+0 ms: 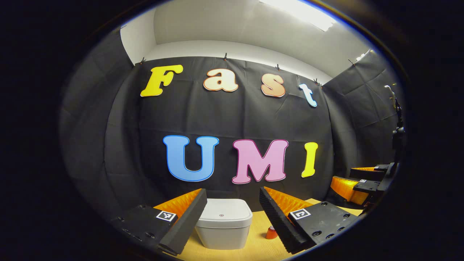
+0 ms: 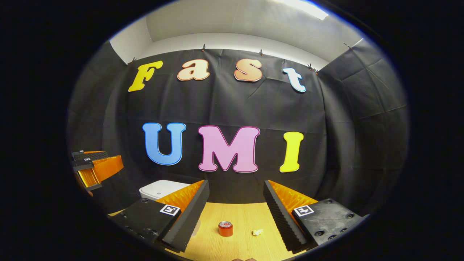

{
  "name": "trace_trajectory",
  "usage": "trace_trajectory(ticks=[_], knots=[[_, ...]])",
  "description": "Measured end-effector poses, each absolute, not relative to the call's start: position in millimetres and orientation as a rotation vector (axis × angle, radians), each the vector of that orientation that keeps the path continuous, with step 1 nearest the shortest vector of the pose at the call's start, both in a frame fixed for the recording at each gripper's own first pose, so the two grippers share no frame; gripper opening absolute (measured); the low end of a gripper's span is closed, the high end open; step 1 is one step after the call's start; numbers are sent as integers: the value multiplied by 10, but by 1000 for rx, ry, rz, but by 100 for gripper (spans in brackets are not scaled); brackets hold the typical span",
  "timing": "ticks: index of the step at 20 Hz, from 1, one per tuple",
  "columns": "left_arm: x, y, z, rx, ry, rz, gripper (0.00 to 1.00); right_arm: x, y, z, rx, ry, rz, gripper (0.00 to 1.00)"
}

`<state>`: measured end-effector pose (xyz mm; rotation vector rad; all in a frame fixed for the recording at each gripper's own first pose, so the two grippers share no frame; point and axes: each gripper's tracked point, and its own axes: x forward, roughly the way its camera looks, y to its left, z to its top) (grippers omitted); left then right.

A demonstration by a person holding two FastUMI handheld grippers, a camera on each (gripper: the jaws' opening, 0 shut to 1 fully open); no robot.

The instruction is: Press the lid of the desktop garbage bin to open it, pick up the crumpled paper on the desktop and throw it into the bin, then pick up the pop can on the desktop and drop it into the bin, and finally close the garbage bin lid.

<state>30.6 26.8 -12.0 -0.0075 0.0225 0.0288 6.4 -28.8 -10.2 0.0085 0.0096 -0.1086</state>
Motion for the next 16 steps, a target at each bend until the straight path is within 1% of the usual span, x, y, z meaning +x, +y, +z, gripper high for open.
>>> trace_trajectory(ticks=[1, 2, 11, 14, 16], knots=[[322, 273, -123, 3, 25, 29, 98, 58, -286, -102, 8, 9, -110, 88], [348, 288, -130, 9, 27, 29, 98, 55, -291, -103, 6, 9, -111, 97], [738, 490, -140, -12, 45, 60, 98, 23, -410, -94, 0, 11, -132, 97], [922, 543, -169, -14, 44, 61, 94, 39, -390, -72, -15, 3, -122, 97], [1060, 557, -228, -20, 57, 58, 88, 8, -390, -70, -12, 2, -117, 97]])
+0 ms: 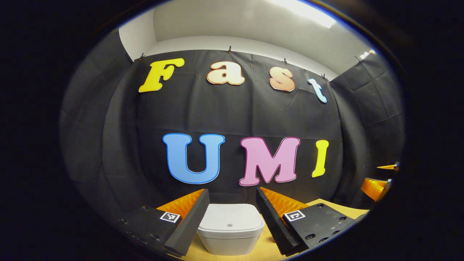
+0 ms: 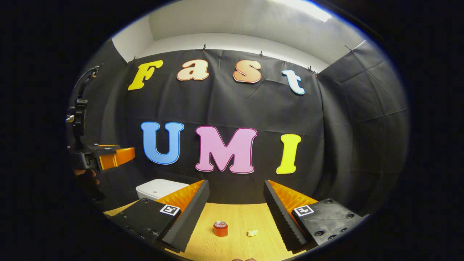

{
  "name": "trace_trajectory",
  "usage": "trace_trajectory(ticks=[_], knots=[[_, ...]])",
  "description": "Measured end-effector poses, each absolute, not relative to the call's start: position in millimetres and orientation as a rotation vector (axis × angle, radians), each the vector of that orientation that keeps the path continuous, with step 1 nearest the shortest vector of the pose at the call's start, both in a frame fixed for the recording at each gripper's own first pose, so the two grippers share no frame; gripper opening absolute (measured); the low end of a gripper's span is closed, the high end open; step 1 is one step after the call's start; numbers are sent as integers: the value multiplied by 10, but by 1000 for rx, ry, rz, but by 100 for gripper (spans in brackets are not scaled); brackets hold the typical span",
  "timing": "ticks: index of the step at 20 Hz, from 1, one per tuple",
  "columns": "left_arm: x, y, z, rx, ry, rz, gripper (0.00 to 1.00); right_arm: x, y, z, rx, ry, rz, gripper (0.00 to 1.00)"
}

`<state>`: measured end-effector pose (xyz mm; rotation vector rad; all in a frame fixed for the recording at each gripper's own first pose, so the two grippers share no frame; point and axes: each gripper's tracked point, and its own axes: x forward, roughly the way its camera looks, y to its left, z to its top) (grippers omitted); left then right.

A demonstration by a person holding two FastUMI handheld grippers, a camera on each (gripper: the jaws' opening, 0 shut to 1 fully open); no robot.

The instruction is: Press the lid of the desktop garbage bin to open it, pick up the crumpled paper on the desktop and throw it into the bin, then pick up the pop can on the desktop and drop it into the bin, and finally close the garbage bin lid.

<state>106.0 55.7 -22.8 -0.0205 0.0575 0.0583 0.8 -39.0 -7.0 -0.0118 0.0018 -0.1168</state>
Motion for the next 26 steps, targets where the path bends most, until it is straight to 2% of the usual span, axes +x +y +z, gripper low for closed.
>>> trace_trajectory(ticks=[2, 3, 6, 9, 12, 13, 14, 18, 19, 21, 22, 23, 26], knots=[[1249, 569, -324, -28, 67, 56, 84, -21, -422, -160, -13, 19, -123, 97], [1331, 586, -392, -31, 76, 60, 75, -36, -444, -216, -11, 35, -127, 97], [1590, 612, -625, -58, 125, 63, 68, -51, -550, -359, 3, 78, -139, 97], [1782, 640, -901, -70, 179, 64, 43, -77, -782, -452, -4, 105, -184, 98], [1926, 711, -1159, -44, 226, 74, 30, -138, -955, -595, 20, 145, -225, 97], [1984, 790, -1275, -38, 250, 104, 15, -154, -997, -655, 26, 163, -239, 97], [2011, 811, -1391, -48, 291, 111, 10, -153, -1022, -705, 33, 178, -244, 97], [2065, 748, -1806, -71, 374, 66, 6, -142, -1047, -677, 22, 167, -256, 97], [2088, 727, -1893, -68, 398, 52, 6, -140, -1022, -678, 19, 167, -250, 100], [2063, 688, -2102, -84, 457, 28, 6, -135, -975, -700, 14, 170, -239, 97], [2029, 673, -2200, -101, 485, 20, 6, -124, -951, -710, 11, 170, -234, 100], [2010, 671, -2248, -111, 489, 20, 6, -124, -947, -698, 8, 170, -236, 97], [2005, 635, -2246, -77, 476, 2, 6, -117, -1000, -681, 39, 166, -254, 97]])
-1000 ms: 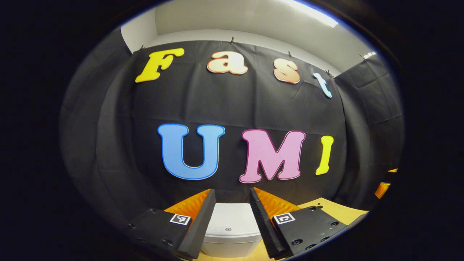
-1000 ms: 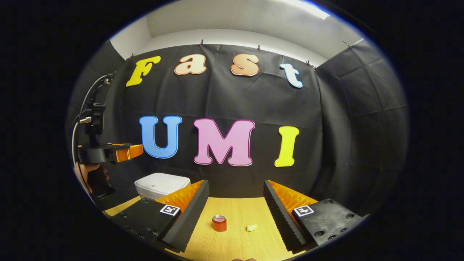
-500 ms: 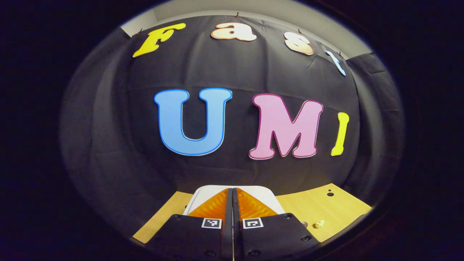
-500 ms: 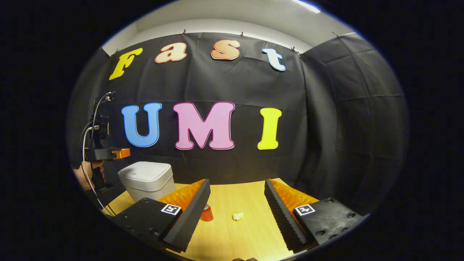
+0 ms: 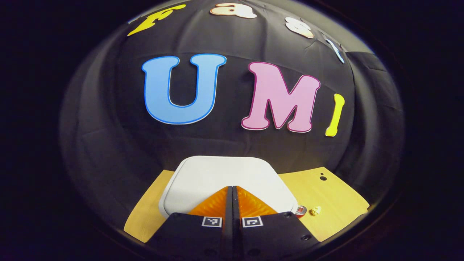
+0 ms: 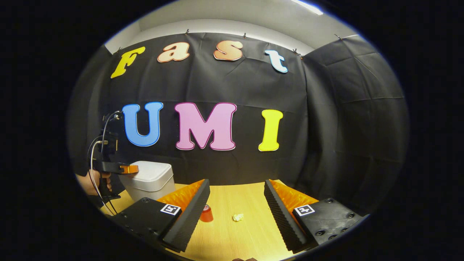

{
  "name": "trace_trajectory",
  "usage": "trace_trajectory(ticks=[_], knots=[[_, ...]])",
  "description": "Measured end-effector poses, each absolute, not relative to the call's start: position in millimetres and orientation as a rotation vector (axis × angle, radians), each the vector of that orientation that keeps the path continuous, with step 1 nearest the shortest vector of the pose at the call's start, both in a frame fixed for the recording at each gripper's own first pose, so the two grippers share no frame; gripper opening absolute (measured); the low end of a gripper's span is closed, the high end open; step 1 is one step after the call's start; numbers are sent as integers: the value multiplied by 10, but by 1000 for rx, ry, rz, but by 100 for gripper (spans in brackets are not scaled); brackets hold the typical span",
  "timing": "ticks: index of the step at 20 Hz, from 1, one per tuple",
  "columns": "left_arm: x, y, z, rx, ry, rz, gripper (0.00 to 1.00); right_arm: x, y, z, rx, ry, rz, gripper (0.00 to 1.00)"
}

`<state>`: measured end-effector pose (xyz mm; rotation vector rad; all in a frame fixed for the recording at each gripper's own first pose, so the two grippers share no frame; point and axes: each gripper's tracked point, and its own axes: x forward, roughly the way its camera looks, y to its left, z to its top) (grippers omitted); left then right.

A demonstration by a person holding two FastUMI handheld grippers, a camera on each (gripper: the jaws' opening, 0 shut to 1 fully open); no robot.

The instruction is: Press the lid of the desktop garbage bin to open it, pick up the crumpled paper on the desktop and throw it into the bin, then pick up the pop can on the desktop and drop it into the bin, and finally close the garbage bin lid.

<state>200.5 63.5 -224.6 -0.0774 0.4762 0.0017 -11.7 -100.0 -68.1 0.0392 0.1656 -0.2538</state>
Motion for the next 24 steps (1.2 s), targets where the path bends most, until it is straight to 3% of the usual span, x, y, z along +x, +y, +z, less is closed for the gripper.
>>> trace_trajectory(ticks=[13, 20, 24], knots=[[1955, 634, -2186, 28, 412, -39, 6, -68, -1202, -731, -5, 187, -317, 98], [2091, 590, -1048, -22, 200, -20, 6, 1, -1128, -536, -37, 138, -294, 97], [1864, 468, -466, -50, 88, -18, 5, 49, -1127, -465, -44, 126, -288, 97]])
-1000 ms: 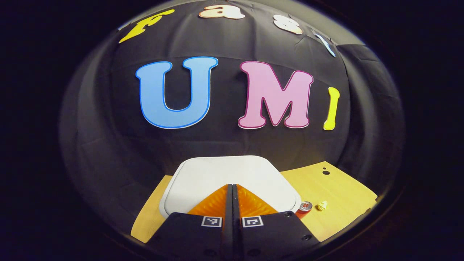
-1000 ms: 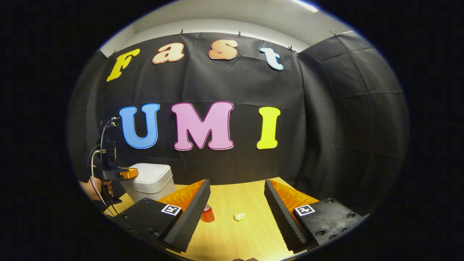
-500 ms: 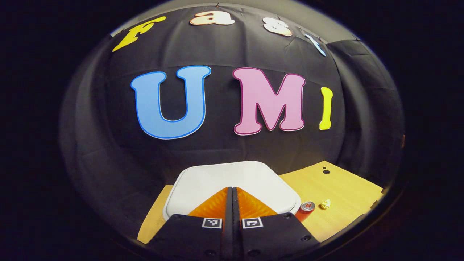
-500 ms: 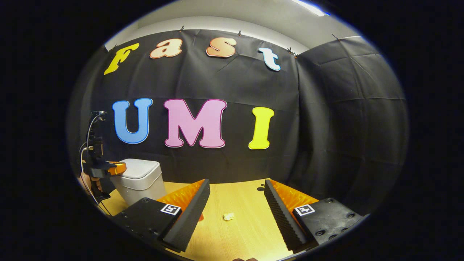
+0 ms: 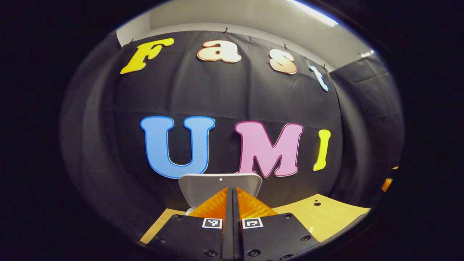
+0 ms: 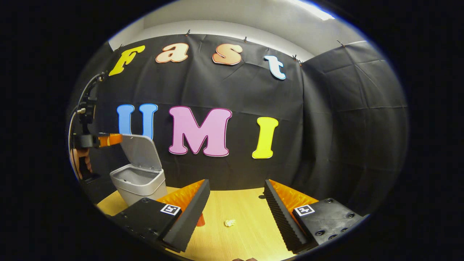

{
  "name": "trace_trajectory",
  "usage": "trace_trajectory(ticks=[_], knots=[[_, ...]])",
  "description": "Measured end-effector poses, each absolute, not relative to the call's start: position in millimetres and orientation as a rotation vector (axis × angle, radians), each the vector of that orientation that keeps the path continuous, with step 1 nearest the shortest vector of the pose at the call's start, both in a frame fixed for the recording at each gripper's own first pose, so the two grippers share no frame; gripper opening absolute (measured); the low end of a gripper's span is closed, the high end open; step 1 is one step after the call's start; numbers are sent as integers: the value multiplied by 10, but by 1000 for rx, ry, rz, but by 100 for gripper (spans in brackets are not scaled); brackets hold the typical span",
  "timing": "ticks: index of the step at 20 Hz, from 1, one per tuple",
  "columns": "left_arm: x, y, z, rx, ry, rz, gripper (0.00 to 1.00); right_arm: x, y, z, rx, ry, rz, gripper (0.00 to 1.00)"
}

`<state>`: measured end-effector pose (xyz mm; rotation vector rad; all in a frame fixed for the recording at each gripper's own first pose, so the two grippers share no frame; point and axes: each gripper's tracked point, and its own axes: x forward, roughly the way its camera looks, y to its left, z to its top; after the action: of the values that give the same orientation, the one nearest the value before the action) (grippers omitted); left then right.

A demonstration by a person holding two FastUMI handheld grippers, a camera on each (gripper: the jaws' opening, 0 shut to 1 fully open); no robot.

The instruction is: Press the lid of the desktop garbage bin to open it, pick up the crumpled paper on the desktop and throw it into the bin, then pick up the pop can on the desktop and drop it into the bin, and finally close the garbage bin lid.

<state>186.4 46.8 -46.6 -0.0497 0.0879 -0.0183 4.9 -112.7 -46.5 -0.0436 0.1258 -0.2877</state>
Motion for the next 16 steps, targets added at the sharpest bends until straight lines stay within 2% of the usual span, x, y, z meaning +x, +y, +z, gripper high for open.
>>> trace_trajectory(ticks=[2, 6, 8, 9, 12, 14, 15, 16], knots=[[1644, 366, -273, -77, 47, -20, 5, 95, -1184, -368, -43, 101, -293, 97], [1212, 189, -232, -94, 66, -49, 8, 205, -1226, -294, -68, 81, -284, 97], [1045, 120, -240, -102, 72, -62, 21, 249, -1211, -320, -82, 85, -263, 97], [986, 80, -287, -112, 86, -70, 31, 279, -1204, -353, -88, 93, -252, 97], [877, 34, -429, -144, 129, -65, 47, 400, -1160, -495, -90, 119, -216, 97], [807, 12, -471, -164, 134, -52, 64, 500, -1132, -558, -84, 129, -192, 97], [741, 35, -465, -166, 134, -35, 89, 571, -1116, -604, -78, 137, -179, 98], [715, 1, -461, -170, 132, -23, 98, 636, -1105, -670, -74, 149, -164, 98]])
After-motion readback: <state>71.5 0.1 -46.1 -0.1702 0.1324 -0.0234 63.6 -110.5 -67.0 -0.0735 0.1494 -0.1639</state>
